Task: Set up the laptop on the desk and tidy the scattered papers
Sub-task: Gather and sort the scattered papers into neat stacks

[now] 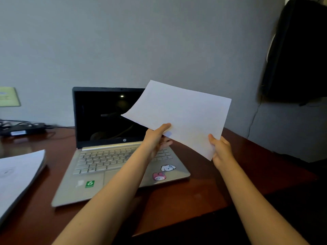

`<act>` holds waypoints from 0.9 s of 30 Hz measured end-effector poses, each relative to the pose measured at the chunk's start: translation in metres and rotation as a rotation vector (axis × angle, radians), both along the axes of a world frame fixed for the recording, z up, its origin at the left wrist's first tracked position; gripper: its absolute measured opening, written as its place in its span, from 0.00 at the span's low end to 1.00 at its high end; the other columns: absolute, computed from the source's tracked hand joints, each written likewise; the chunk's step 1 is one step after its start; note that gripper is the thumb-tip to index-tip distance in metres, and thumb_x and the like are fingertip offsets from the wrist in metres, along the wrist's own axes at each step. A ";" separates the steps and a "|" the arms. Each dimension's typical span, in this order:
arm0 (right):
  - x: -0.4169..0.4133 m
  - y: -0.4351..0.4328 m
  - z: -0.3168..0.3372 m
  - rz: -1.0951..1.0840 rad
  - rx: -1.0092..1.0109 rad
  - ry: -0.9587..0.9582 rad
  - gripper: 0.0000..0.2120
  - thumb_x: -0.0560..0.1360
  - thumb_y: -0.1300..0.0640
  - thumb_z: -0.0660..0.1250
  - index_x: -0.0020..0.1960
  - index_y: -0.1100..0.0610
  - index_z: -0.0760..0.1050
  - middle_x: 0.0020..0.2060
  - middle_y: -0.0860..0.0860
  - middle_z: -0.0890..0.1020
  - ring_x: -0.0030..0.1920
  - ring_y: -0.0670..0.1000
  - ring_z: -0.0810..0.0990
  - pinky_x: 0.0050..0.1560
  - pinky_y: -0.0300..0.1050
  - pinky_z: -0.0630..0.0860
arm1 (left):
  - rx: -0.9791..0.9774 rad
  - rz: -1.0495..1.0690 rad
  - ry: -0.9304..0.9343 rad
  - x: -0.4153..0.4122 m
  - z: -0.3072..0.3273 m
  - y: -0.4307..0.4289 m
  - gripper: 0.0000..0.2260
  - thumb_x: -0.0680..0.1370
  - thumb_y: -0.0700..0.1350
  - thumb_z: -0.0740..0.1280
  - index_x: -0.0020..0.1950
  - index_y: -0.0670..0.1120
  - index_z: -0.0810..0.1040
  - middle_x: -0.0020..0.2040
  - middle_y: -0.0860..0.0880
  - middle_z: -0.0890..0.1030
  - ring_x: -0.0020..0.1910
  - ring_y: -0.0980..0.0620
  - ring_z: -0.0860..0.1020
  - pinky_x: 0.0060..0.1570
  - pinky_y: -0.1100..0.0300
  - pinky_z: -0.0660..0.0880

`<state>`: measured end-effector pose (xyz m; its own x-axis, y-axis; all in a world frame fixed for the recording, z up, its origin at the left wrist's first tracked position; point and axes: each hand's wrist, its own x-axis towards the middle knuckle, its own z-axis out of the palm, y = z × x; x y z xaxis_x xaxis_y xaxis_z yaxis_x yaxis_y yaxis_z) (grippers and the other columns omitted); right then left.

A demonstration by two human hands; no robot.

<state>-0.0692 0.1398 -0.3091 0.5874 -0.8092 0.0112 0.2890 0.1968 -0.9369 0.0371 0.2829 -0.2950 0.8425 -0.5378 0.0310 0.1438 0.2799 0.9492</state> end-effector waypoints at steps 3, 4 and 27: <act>0.008 0.021 -0.002 0.059 0.011 -0.024 0.15 0.79 0.65 0.60 0.65 0.65 0.70 0.61 0.60 0.76 0.52 0.56 0.75 0.54 0.51 0.73 | -0.025 0.029 -0.013 0.000 -0.002 0.021 0.12 0.77 0.38 0.66 0.60 0.39 0.73 0.49 0.42 0.80 0.37 0.50 0.80 0.32 0.62 0.79; 0.011 0.028 -0.003 0.081 0.016 -0.036 0.15 0.79 0.66 0.60 0.65 0.65 0.70 0.61 0.61 0.76 0.51 0.56 0.76 0.53 0.51 0.73 | -0.031 0.043 -0.019 0.000 -0.002 0.028 0.11 0.77 0.35 0.65 0.58 0.38 0.73 0.45 0.43 0.80 0.34 0.52 0.80 0.30 0.63 0.79; 0.096 0.194 -0.011 0.564 -0.101 0.029 0.10 0.75 0.68 0.64 0.55 0.60 0.73 0.52 0.56 0.78 0.52 0.58 0.77 0.43 0.45 0.75 | 0.012 0.573 -0.093 0.010 -0.020 0.233 0.17 0.75 0.32 0.64 0.63 0.41 0.70 0.54 0.44 0.78 0.44 0.50 0.78 0.33 0.63 0.78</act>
<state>0.0272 0.3337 -0.3198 0.9291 -0.3665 0.0501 0.1396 0.2221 -0.9650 0.0473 0.5156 -0.3153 0.9933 0.0023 0.1159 -0.1119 0.2777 0.9541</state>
